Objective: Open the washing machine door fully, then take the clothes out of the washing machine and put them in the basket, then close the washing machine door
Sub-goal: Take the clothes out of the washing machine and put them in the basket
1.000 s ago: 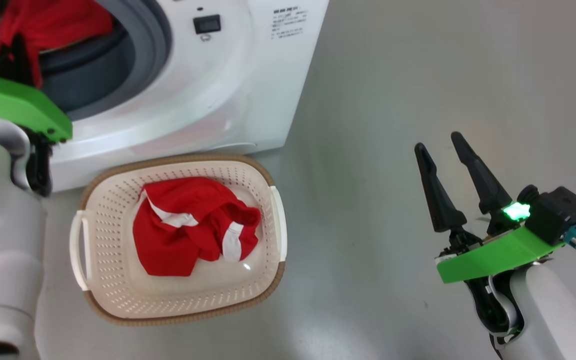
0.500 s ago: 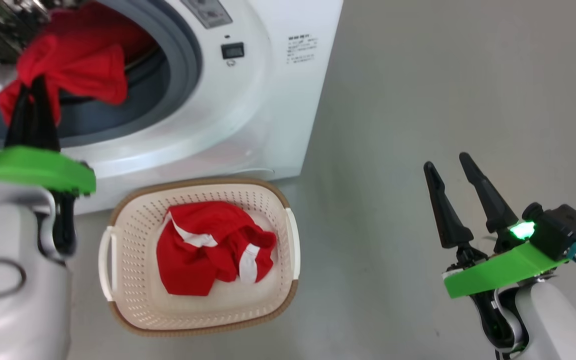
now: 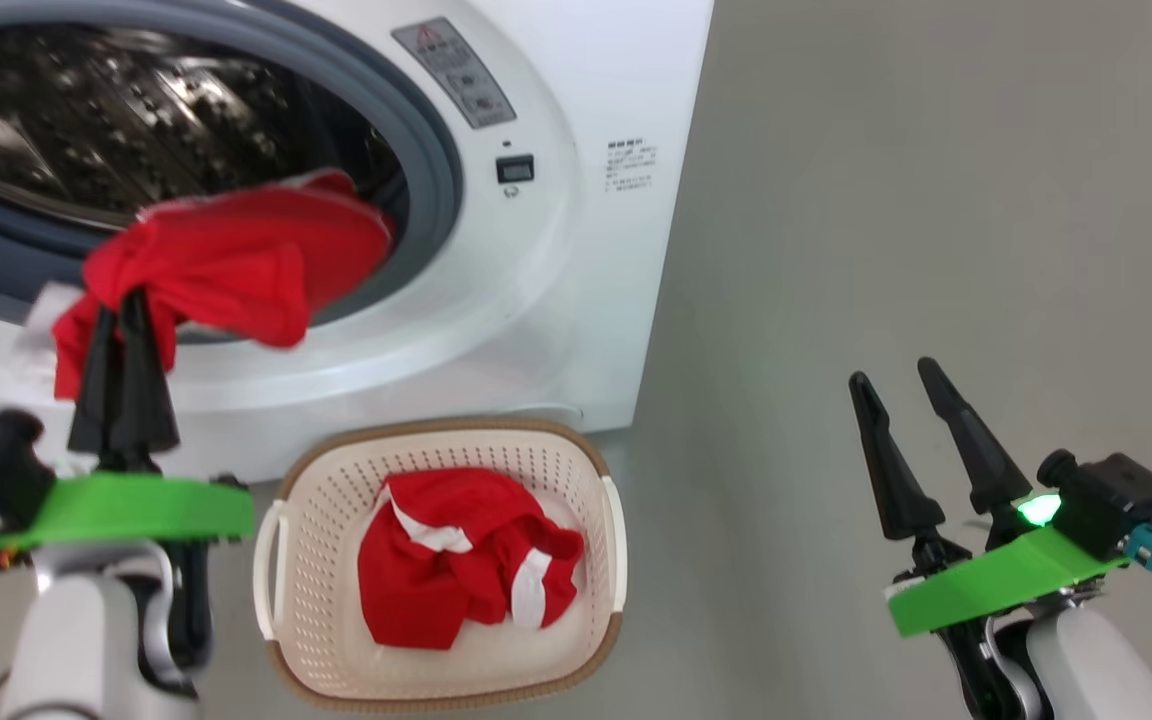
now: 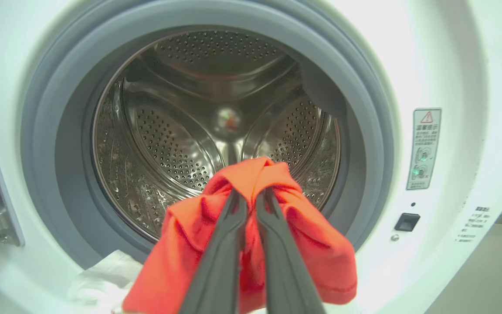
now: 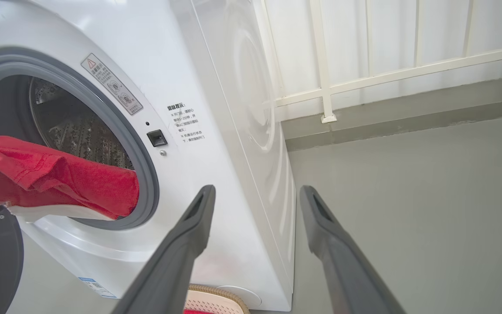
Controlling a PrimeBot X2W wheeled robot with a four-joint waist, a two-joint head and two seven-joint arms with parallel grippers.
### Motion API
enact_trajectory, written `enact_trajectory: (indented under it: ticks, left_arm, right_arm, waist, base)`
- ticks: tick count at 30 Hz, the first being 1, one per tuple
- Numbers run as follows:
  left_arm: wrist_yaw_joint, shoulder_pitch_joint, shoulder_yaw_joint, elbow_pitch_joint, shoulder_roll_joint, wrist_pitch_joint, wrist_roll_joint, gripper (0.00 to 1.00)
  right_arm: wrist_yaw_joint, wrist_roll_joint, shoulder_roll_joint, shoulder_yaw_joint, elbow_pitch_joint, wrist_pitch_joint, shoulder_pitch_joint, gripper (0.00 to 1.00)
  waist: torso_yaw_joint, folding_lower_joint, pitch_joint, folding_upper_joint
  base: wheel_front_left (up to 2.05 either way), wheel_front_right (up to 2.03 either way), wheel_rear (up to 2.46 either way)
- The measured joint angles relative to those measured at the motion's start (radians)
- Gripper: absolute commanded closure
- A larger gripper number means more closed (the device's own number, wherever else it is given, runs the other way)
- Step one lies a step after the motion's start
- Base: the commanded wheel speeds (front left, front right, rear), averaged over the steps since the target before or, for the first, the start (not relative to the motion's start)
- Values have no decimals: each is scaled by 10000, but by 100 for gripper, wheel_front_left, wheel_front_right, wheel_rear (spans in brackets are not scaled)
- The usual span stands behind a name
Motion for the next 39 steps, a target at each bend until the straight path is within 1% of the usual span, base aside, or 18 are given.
enact_trajectory:
  ticks: [4, 8, 12, 15, 19, 23, 26, 34, 36, 39]
  left_arm:
    - [59, 831, -48, -951, -169, 0, 35, 100]
    - [180, 1584, -215, -1994, -194, -2, 65, 100]
    - [311, 2337, -744, -2711, -230, 63, -12, 100]
    - [443, 2771, -1064, -2876, -247, 211, -234, 100]
    - [568, 2993, -1452, -2688, -244, 268, -316, 100]
    - [629, 3012, -1900, -1781, -245, 280, -775, 100]
    - [522, 2847, -2115, -865, -245, 280, -1012, 100]
    - [428, 1442, -2660, 1664, -253, 261, -1154, 100]
    - [412, 1043, -2828, 2399, -267, 247, -1486, 100]
    - [228, 421, -3078, 3524, -268, 211, -2044, 100]
  right_arm:
    - [0, 0, 27, -56, 61, 0, 283, 0]
    - [0, 0, 50, -84, 90, 0, 466, 0]
    - [0, 0, 61, -142, 56, 0, 577, 0]
    - [0, -4, 75, -148, 35, 0, 596, 0]
    - [0, -4, 79, -148, -12, 0, 593, 0]
    - [0, -4, 73, -144, -52, 0, 562, 0]
    - [0, -4, 69, -140, -79, 0, 540, 0]
    - [0, -4, 61, -100, -194, 0, 96, 0]
    - [0, -4, 56, -77, -203, 0, 10, 0]
    - [0, -4, 52, -19, -219, 0, -155, 0]
  waist:
    - [69, 0, -388, 0]
    - [117, 0, -710, 0]
    - [194, 0, -840, 0]
    - [234, 0, -802, 0]
    - [240, 0, -622, 0]
    - [226, 0, -308, 0]
    - [207, 0, -89, 0]
    - [99, 0, 626, 0]
    - [64, 0, 828, 0]
    - [6, 0, 1134, 0]
  base:
    - [0, 0, 0]
    - [0, 0, 0]
    - [0, 0, 0]
    - [0, 0, 0]
    - [0, 0, 0]
    - [0, 0, 0]
    - [0, 0, 0]
    - [0, 0, 0]
    - [0, 0, 0]
    - [0, 0, 0]
